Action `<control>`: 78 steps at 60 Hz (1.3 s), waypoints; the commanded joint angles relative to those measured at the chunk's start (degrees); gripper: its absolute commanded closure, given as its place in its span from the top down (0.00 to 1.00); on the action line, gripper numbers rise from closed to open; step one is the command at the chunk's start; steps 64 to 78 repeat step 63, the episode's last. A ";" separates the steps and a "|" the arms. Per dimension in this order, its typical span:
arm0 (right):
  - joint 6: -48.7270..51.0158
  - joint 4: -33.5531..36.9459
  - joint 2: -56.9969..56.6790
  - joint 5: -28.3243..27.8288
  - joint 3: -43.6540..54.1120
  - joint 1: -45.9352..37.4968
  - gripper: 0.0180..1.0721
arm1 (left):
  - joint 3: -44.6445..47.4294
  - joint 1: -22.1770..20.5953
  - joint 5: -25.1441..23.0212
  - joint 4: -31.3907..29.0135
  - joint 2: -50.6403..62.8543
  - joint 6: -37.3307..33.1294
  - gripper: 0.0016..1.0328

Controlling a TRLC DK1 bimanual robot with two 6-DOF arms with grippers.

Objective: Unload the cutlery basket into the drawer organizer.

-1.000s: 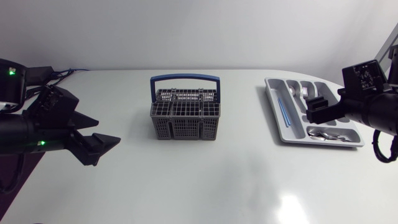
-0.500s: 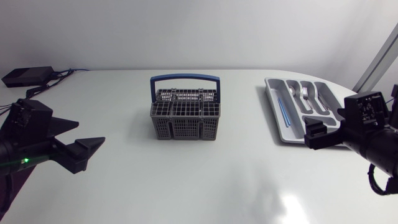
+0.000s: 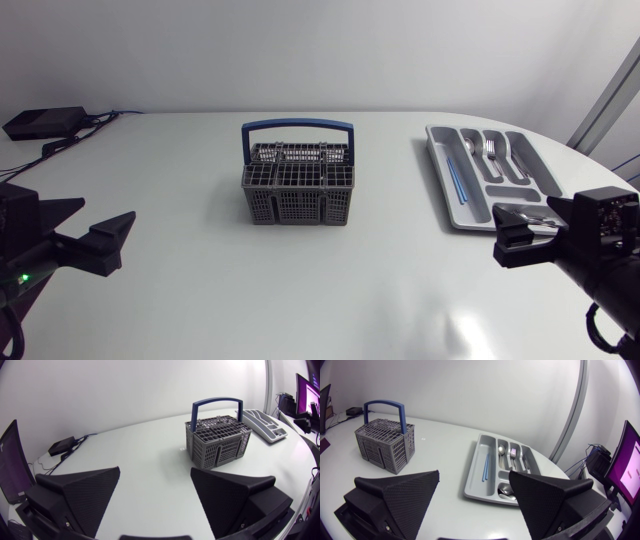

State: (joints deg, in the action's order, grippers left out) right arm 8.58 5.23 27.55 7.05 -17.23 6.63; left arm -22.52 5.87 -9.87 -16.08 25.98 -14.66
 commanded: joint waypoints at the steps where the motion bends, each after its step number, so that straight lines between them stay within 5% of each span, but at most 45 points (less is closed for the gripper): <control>1: -2.08 -1.16 -2.24 -0.55 2.27 -0.44 0.95 | 2.71 -0.32 0.77 1.51 -2.09 2.08 0.96; 49: -8.25 -5.03 -26.27 -6.72 16.48 -6.32 0.95 | 22.52 -5.87 9.87 16.08 -25.98 14.66 0.96; 78: -8.58 -5.23 -27.55 -7.05 17.23 -6.63 0.95 | 22.52 -5.87 9.87 16.08 -25.98 14.66 0.96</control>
